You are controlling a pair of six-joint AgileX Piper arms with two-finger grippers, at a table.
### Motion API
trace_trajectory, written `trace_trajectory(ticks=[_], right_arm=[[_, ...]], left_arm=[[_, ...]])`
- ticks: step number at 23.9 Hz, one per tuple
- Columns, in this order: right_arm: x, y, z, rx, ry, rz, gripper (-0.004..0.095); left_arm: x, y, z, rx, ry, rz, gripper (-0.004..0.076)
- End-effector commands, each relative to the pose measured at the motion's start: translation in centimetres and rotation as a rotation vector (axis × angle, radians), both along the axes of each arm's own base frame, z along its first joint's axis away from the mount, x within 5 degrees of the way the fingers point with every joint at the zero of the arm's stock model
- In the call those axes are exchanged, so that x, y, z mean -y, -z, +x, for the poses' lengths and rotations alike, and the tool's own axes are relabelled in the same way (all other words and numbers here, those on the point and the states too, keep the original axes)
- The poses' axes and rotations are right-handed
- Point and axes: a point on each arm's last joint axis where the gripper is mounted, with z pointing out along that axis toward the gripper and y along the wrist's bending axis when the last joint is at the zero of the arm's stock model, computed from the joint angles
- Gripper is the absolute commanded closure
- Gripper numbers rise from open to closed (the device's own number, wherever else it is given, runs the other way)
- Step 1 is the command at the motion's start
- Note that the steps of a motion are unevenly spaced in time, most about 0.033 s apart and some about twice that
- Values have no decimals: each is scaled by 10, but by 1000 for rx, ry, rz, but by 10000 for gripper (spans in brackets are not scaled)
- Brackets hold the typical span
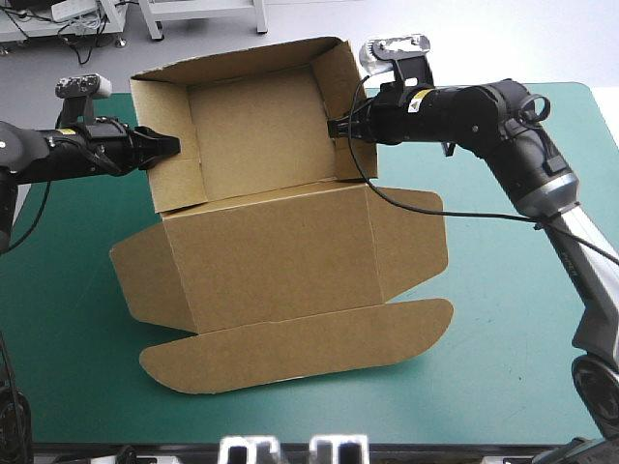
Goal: Fold the box
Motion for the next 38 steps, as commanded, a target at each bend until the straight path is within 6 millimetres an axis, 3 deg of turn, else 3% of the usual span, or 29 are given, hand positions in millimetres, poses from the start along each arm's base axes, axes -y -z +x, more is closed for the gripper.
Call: trace_trajectory(ticks=[1, 6, 10, 13, 16, 18, 22, 26, 30, 32, 38], right_arm=[[0, -38, -30, 29, -38, 186, 908], [5, -28, -33, -75, -10, 106, 908], [8, -18, -38, -191, 11, 43, 908], [12, -10, -43, -288, 28, -16, 908], [14, -7, -44, -339, 57, -24, 908], [12, -3, -41, -364, 71, -15, 908], [0, 30, -12, -435, 101, -85, 908], [-23, 96, 32, -597, 115, -166, 908], [-39, 150, 58, -688, 103, -208, 909], [-42, 160, 65, -680, 112, -202, 908], [-44, 160, 75, -594, 124, -176, 909]], left_arm=[[9, -21, -10, 52, 7, -73, 726], [31, -29, -22, 39, 51, -111, 734], [60, -46, -34, 42, 102, -118, 734], [78, -56, -41, 42, 108, -56, 734], [96, -52, -39, -25, 82, 56, 734], [110, -34, -28, -122, 106, 106, 734], [124, 8, 7, -283, 109, 133, 734], [136, 55, 42, -419, 67, 135, 734], [143, 92, 63, -505, 64, 170, 734], [145, 101, 69, -511, 57, 173, 734], [148, 126, 80, -568, 60, 198, 734]])
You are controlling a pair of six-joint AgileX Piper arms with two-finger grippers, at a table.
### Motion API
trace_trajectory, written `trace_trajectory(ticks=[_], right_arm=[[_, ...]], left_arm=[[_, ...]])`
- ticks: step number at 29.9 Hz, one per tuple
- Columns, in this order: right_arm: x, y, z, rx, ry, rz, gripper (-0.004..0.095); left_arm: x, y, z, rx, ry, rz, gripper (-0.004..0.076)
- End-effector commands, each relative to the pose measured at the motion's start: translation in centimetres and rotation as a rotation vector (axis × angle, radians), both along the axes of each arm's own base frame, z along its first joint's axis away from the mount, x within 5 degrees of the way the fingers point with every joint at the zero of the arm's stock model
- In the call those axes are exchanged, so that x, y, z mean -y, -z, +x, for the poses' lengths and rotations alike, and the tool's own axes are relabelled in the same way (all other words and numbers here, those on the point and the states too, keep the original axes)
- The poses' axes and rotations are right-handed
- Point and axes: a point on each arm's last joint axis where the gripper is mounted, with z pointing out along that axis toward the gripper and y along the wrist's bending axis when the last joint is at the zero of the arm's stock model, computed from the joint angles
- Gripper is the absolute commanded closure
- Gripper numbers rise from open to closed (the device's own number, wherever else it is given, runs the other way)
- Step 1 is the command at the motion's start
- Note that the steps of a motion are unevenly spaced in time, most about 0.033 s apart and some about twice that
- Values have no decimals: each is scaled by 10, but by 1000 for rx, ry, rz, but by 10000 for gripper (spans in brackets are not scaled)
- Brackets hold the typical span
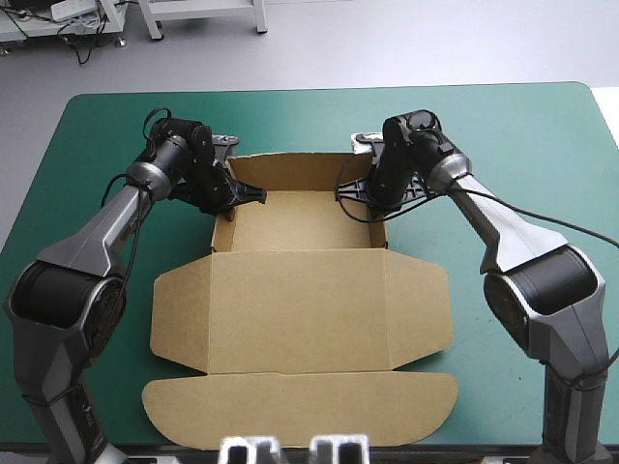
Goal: Fold the box
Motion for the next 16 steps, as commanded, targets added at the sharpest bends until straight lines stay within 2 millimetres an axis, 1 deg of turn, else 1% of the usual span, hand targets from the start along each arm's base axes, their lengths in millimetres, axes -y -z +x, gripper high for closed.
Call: trace_trajectory(ticks=[1, 4, 7, 9, 12, 16], right_arm=[[-23, -28, -3, 116, -20, 203, 909], [-20, -27, -1, 138, -27, 159, 909], [-17, -26, 0, 157, -34, 123, 901], [-16, -26, 1, 165, -47, 104, 872], [-15, -26, 1, 167, -52, 97, 768], [-14, -25, 1, 163, -52, 84, 564]], left_arm=[[33, -18, -5, 16, -1, -240, 734], [34, -8, -3, -21, 4, -226, 734], [34, -6, -3, -12, 49, -210, 734], [33, -6, -3, -8, 68, -191, 733], [31, -5, -4, -21, 80, -165, 715], [29, -4, -6, -49, 80, -154, 634]])
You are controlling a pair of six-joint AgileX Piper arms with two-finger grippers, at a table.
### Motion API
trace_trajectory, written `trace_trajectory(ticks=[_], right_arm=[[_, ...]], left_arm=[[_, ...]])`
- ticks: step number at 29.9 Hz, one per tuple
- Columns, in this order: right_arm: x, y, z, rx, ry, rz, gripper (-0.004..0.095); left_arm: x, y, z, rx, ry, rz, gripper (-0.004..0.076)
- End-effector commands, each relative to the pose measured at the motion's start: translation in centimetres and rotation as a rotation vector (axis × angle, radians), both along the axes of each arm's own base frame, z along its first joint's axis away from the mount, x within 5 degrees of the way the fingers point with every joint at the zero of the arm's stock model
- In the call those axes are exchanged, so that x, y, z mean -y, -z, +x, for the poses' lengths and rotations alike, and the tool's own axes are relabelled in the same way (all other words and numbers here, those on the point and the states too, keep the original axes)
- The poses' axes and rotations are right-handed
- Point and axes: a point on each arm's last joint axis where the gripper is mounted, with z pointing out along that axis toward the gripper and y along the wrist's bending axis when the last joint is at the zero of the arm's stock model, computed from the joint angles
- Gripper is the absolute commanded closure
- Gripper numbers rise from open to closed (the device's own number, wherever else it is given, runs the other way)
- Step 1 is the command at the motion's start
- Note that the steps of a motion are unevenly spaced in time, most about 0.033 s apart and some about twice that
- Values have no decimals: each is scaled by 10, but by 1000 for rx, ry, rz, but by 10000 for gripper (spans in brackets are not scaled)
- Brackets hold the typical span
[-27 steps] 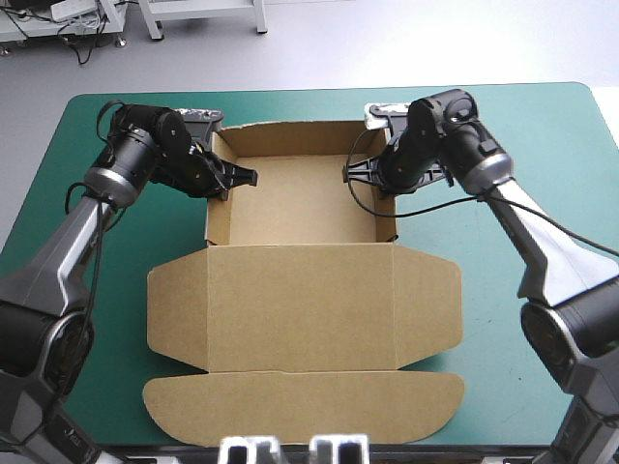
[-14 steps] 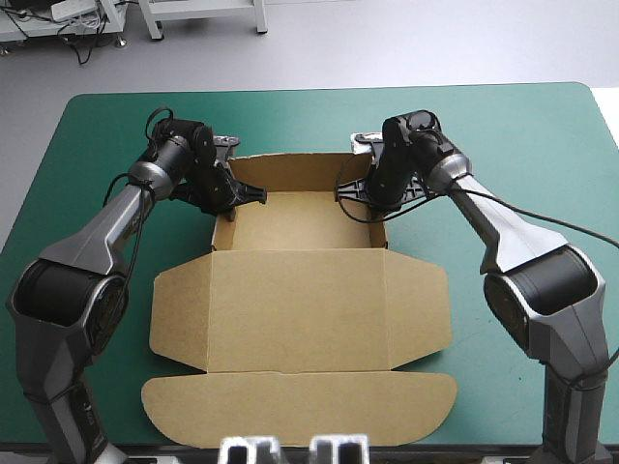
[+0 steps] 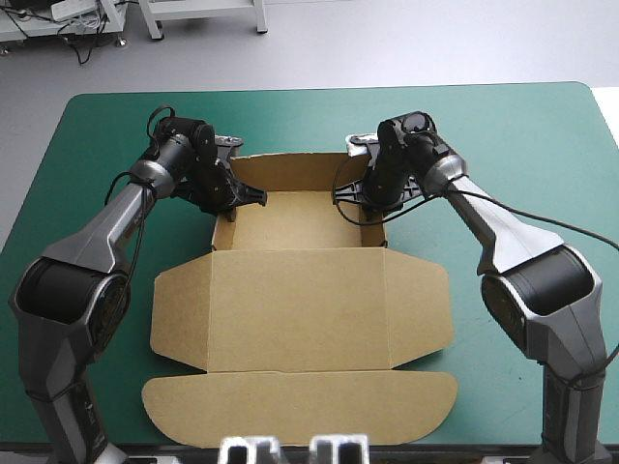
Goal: Fold the box
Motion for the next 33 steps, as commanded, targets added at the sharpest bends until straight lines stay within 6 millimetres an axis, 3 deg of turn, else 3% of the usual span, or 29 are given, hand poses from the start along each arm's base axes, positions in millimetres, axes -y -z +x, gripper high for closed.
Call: trace_trajectory(ticks=[1, 4, 12, 33], right_arm=[[-11, -26, 0, 129, -18, 112, 529], [-12, -30, 1, 137, -15, 118, 475], [-10, -46, 2, 169, -22, 105, 462], [5, -52, 13, 309, -27, -69, 462]], left_arm=[[28, -11, -11, -33, 28, -174, 605], [28, -11, -11, -40, 31, -176, 508], [27, -11, -11, -38, 31, -172, 221], [30, -15, -1, 45, -90, -224, 206]])
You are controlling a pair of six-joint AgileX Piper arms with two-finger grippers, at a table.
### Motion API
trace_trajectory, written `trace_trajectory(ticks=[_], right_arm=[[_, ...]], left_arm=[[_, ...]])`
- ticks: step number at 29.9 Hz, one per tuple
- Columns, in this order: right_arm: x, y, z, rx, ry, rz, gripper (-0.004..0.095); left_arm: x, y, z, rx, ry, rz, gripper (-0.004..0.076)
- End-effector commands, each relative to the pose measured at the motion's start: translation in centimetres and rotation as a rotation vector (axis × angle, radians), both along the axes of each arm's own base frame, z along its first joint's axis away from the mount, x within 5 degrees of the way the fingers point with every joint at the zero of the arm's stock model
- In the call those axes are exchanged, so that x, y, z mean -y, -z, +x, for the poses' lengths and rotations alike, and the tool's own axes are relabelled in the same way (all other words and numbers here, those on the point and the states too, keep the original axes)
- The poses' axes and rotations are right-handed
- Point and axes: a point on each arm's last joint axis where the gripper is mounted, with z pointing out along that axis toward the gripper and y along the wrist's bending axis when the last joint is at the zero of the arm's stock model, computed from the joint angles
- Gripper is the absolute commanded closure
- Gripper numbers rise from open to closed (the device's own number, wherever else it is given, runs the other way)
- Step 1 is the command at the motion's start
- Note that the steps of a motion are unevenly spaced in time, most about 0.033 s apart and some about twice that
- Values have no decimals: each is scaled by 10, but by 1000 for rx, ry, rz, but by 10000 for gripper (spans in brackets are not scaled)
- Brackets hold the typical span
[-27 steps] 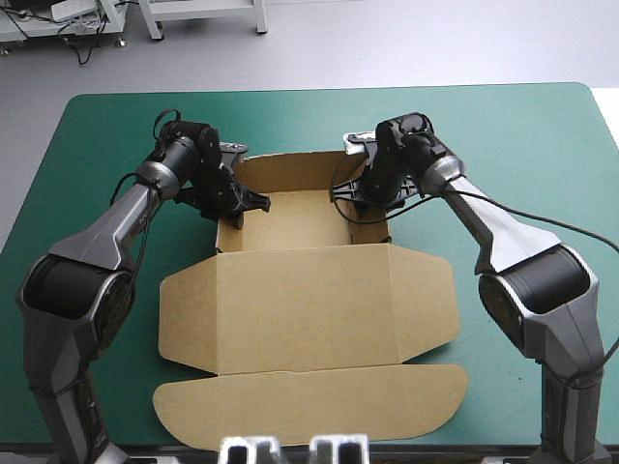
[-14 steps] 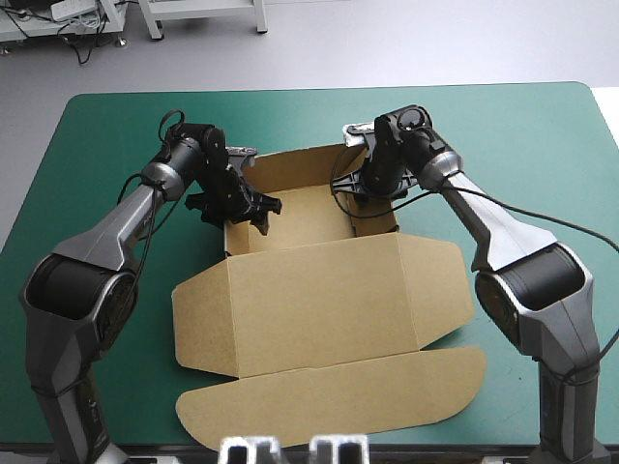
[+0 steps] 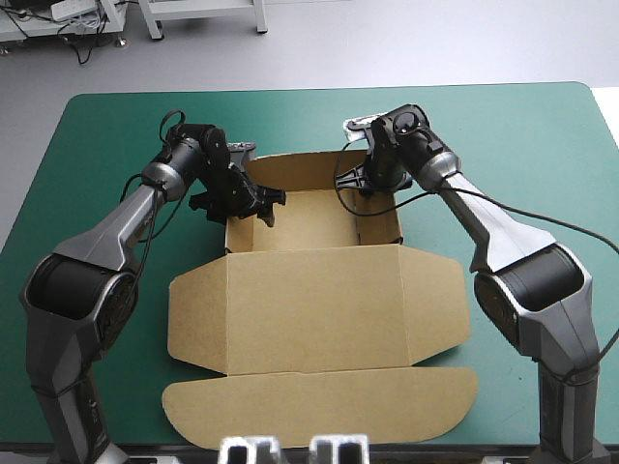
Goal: Fold the box
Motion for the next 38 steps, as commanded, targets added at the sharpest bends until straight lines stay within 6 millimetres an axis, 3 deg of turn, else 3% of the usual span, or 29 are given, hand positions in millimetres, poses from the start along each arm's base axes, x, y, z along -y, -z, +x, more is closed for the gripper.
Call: trace_trajectory(ticks=[1, 5, 14, 21, 31, 38], right_arm=[[4, -41, -6, 121, -10, 39, 462], [4, -55, -7, 144, -20, 43, 462], [9, -109, -14, 232, -13, 82, 462], [6, -112, -16, 233, -20, 117, 462], [15, -115, -10, 308, 0, 20, 463], [15, -121, -11, 346, -50, 8, 465]], left_arm=[[11, -25, -1, 95, -16, -93, 206], [9, -36, 2, 134, -7, -79, 206], [-3, -79, 2, 203, 7, 47, 207], [-6, -84, 3, 222, 8, 78, 207], [-12, -98, 12, 351, -3, 138, 208], [-16, -132, 12, 457, 9, 155, 208]])
